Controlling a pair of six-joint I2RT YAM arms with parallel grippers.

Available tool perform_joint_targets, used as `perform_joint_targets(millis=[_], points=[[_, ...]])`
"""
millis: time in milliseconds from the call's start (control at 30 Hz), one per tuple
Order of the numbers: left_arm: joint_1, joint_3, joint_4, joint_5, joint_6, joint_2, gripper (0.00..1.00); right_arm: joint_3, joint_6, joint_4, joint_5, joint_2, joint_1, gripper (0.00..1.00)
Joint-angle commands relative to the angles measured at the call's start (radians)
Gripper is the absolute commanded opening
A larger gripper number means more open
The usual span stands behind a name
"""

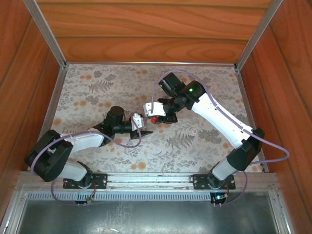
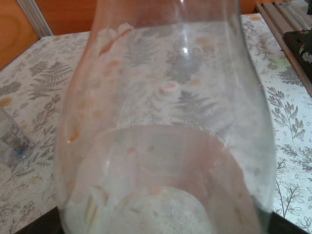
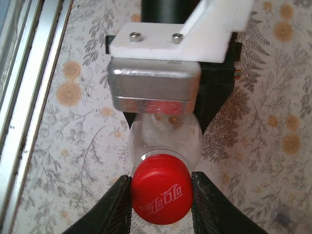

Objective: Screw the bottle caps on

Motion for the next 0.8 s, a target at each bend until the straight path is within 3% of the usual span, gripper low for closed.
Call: perform_joint_targets(millis=[0,267,600,767], points=[[0.007,-0.010,-0.013,-0.058,-0.005,-0.005,0.56,-0.008,0.220,0.053,-0.058,-0.035,0.011,0.12],[0.005,0.005,-0.013,-0.107,0.005,0.005,0.56,-0.022,0.601,0.075,-0.092,-0.058,0.011,0.12],[0.006,0.010,-0.013,-0.248,-0.008,-0.008,0.56,0.025,1.147,0.020,0.030,-0.028,0.011,0.13],[0.005,0.009,-0.014,-0.246,-0.011,-0.010,0.56,0.027,1.238,0.010,0.039,-0.026,0.011,0.15]])
